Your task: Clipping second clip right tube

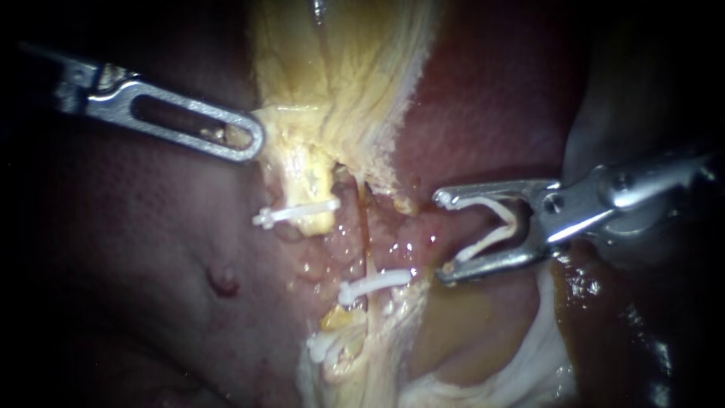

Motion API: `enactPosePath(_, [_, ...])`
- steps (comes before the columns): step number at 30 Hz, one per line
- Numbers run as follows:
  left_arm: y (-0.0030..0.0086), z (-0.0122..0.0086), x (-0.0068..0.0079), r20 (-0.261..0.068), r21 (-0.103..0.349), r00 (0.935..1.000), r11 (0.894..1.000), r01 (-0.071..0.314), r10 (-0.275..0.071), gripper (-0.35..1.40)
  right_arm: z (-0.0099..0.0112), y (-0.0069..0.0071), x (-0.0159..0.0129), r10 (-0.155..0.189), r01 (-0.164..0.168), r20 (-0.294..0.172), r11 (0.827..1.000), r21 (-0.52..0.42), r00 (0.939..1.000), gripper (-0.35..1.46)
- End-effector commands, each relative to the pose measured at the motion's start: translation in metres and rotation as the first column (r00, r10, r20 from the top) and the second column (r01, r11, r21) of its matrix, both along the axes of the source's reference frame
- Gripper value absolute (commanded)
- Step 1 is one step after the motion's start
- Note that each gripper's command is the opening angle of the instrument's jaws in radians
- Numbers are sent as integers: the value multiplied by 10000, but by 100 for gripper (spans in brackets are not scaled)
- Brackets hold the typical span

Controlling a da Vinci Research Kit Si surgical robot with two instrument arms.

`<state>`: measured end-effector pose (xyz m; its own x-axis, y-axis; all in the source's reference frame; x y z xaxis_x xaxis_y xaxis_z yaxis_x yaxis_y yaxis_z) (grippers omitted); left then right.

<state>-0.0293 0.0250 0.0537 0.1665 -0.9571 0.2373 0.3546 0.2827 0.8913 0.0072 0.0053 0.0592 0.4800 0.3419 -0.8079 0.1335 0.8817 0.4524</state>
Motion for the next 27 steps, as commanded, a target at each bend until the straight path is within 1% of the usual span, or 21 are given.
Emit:
enactPosePath(1, [0, 0, 0, 4, 5, 10000, 10000, -5, 5, -35, 4, -3, 2, 46, -47, 33, 9998, 193, 10000, 49])
enactPosePath(6, [0, 0, 0, 2, 4, 10000, 10000, -1, 1, -35, 32, -18, 19, 58, -65, 91, 9971, 756, 9999, 49])
enactPosePath(9, [0, 0, -1, 1, 3, 10000, 10000, 0, 0, -35, 48, -24, 28, 144, -161, 158, 9931, 1164, 9998, 49])
enactPosePath(11, [-1, 0, 0, 1, 2, 10000, 10000, -1, 1, -35, 57, -28, 33, 191, -206, 120, 9893, 1446, 9997, 49])
enactPosePath(12, [-1, 0, 0, 0, 1, 10000, 10000, 0, 0, -35, 63, -29, 36, 269, -285, 123, 9869, 1588, 9996, 49])
enactPosePath(17, [-1, 1, 0, 0, -1, 10000, 10000, -1, 1, -35, 83, -30, 45, 550, -592, 267, 9786, 1970, 9981, 49])
enactPosePath(19, [-1, 1, 0, 0, -1, 10000, 10000, -1, 1, -35, 90, -30, 46, 660, -706, 278, 9721, 2237, 9974, 49])
enactPosePath(21, [-1, 0, 0, 0, -2, 10000, 10000, -2, 2, -35, 95, -29, 47, 758, -783, 197, 9671, 2421, 9969, 49])
enactPosePath(22, [-1, 0, 0, -16, -13, 10000, 10000, 22, -22, -35, 98, -27, 48, 870, -890, 192, 9621, 2577, 9960, 49])
enactPosePath(23, [-1, 1, 0, -18, -13, 10000, 10000, 24, -25, -35, 100, -26, 49, 910, -929, 192, 9604, 2628, 9957, 49])
enactPosePath(25, [-2, 1, 0, -19, -15, 10000, 10000, 25, -25, -35, 105, -24, 51, 1033, -1042, 185, 9510, 2911, 9945, 49])
enactPosePath(26, [-2, 1, 0, -19, -16, 10000, 10000, 25, -25, -35, 107, -23, 52, 1057, -1042, 112, 9484, 2994, 9943, 49])
enactPosePath(27, [-2, 1, 0, -20, -17, 10000, 10000, 26, -26, -35, 110, -23, 53, 1136, -1075, -6, 9414, 3197, 9935, 49])
